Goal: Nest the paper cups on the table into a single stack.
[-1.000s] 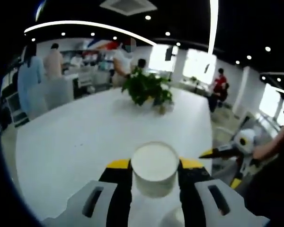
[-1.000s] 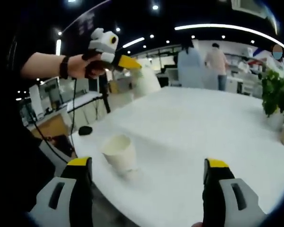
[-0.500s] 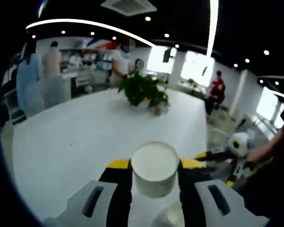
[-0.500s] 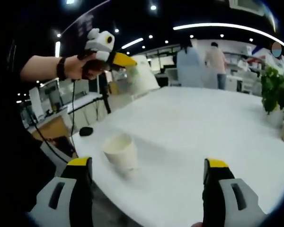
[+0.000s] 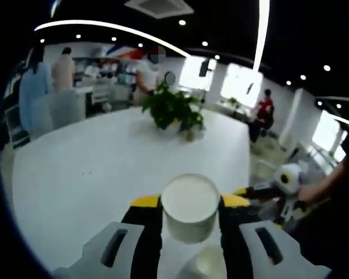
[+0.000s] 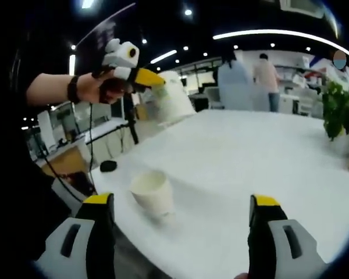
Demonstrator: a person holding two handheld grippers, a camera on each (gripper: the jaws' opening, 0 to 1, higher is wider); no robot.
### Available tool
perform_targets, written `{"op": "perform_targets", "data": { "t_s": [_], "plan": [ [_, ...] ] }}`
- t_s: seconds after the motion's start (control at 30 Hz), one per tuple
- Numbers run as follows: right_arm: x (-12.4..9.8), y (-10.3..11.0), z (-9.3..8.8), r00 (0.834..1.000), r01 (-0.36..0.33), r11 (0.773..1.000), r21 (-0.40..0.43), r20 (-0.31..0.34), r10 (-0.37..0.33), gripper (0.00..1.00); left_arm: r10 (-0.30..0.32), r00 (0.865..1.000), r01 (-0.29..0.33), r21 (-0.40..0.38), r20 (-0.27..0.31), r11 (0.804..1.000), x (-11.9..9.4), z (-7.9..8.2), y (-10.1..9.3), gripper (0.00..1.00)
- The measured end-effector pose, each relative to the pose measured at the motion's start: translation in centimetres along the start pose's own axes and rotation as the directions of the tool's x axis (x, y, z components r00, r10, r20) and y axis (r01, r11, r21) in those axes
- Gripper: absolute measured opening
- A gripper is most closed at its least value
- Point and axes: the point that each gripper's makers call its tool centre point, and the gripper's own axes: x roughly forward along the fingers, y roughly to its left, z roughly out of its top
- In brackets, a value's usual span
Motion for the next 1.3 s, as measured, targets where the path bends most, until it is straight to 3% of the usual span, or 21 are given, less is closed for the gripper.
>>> {"op": "perform_targets", "data": {
  "t_s": [0.3, 0.73, 1.07, 1.3],
  "plan": [
    [1.9, 2.5, 2.6, 0.995, -0.077, 0.997, 0.009, 0.062, 0.077, 0.93, -0.001, 1.0, 0.001, 0.008, -0.008, 1.0, 0.0, -0.1, -0.1, 0.36],
    [2.7, 4.2, 4.1, 0.987, -0.13, 0.991, -0.016, 0.095, 0.131, 0.92, -0.013, 1.0, 0.013, 0.013, -0.025, 1.0, 0.0, -0.6, -0.5, 0.36],
    [3.4, 5.2, 6.0, 0.976, -0.17, 0.985, 0.012, 0.143, 0.166, 0.84, -0.025, 0.999, 0.026, 0.015, -0.039, 1.0, 0.1, -1.2, -1.1, 0.36],
    [4.0, 5.7, 6.7, 0.965, -0.215, 0.976, 0.04, 0.162, 0.206, 0.72, -0.028, 0.999, 0.029, 0.008, -0.037, 1.0, -0.1, -1.1, -1.1, 0.36]
  ]
}}
